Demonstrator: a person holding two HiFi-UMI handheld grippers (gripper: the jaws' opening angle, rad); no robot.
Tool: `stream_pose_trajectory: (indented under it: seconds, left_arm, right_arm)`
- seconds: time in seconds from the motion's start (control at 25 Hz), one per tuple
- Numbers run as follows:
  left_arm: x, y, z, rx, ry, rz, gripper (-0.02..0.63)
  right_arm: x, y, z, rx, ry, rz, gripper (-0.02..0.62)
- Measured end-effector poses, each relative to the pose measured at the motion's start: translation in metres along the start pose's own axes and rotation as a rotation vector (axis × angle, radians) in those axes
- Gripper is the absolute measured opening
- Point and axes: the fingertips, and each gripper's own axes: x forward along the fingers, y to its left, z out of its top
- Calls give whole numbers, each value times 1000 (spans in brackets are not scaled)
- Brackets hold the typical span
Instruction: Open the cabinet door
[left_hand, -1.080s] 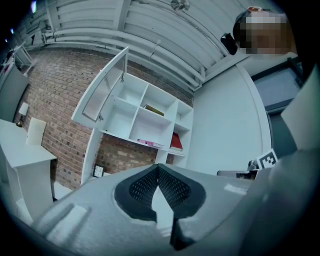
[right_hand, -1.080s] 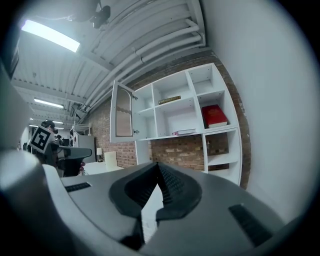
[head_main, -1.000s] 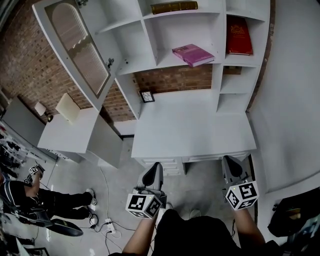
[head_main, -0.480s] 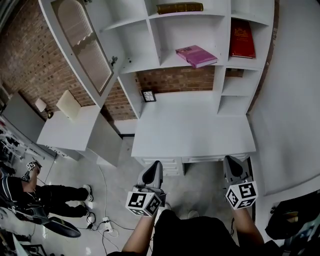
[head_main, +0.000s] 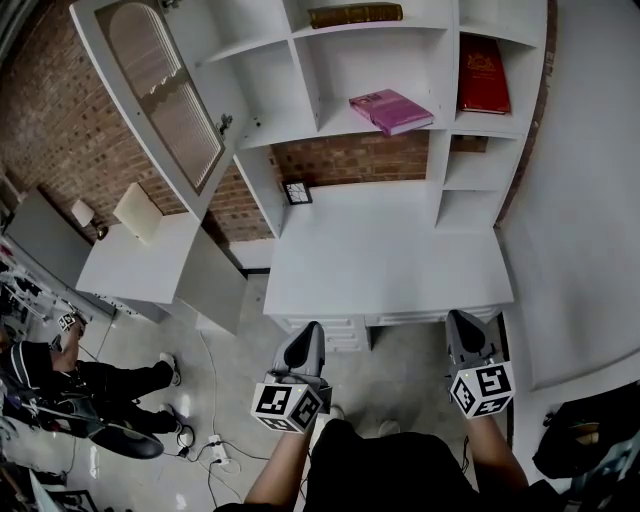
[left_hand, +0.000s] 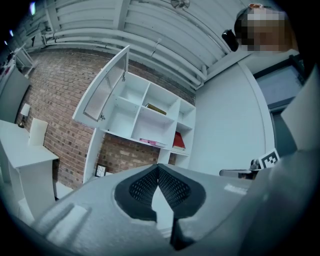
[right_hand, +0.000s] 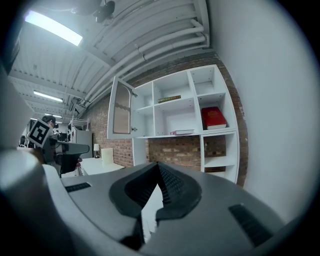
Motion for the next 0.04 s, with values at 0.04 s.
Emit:
stream_pose_trajectory:
  seconds: [0.04]
  left_arm:
    - [1, 0, 0, 1, 0, 1, 18]
  right_arm:
    - [1, -1, 1, 0, -1, 1, 0]
